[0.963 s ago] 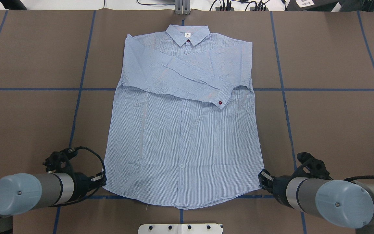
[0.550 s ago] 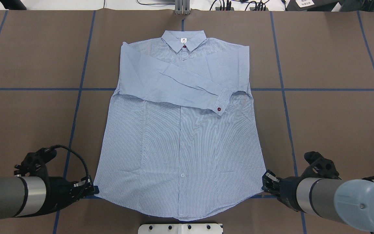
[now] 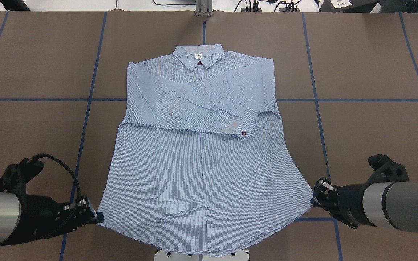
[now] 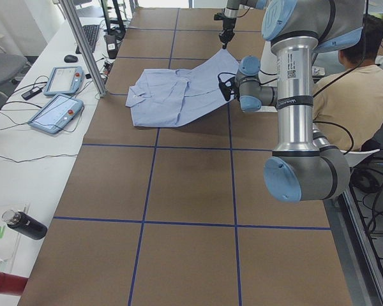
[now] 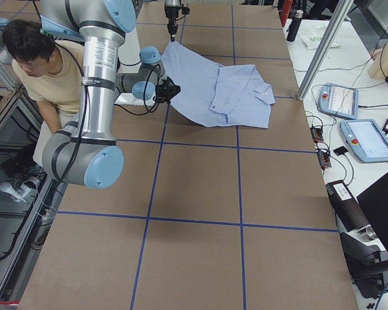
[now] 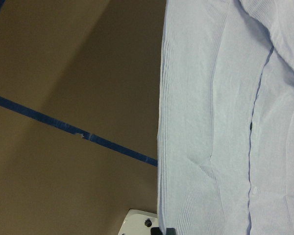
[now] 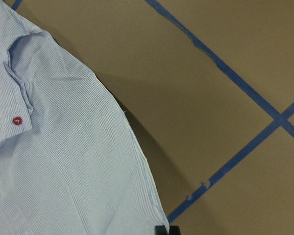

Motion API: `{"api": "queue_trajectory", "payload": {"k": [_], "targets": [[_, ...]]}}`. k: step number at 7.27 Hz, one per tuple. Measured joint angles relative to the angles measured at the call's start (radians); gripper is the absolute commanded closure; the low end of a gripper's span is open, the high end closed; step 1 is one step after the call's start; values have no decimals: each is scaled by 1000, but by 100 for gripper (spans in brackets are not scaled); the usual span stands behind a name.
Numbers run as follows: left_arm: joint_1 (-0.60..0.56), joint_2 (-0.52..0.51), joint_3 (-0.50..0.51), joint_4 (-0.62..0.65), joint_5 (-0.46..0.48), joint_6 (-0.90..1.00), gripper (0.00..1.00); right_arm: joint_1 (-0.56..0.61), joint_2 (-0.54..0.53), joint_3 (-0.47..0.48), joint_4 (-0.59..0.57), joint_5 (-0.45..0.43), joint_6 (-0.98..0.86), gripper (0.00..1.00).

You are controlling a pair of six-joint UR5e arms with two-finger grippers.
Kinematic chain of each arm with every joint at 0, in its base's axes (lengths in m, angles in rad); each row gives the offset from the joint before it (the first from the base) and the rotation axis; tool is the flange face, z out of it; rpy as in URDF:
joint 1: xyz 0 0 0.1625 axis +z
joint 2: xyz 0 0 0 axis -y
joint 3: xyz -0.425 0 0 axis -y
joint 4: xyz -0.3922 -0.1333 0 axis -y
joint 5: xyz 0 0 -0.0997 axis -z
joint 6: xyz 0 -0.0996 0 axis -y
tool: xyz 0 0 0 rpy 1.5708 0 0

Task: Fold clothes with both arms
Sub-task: 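Lift the hem with both grippers and fold it toward the collar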

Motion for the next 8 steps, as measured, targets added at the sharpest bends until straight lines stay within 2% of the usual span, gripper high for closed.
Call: {"api": "queue_trajectory", "payload": {"k": [1,3,4,6,8], "targets": [[-86,-61,46,2,-24,47,100,86,106,-47,-80,47,-48,100],[-277,-237,240,3,-138,135,100,258,360,-178,-276,140,-181,100],[-353,-284,316,4,-176,202,100,325,437,-240,-327,174,-243,100],[-476,-383,477,2,-199,293,100,434,567,-406,-354,197,-337,100],[-530,-509,658,-7,-201,319,100,497,682,-583,-352,200,-424,100]]}}
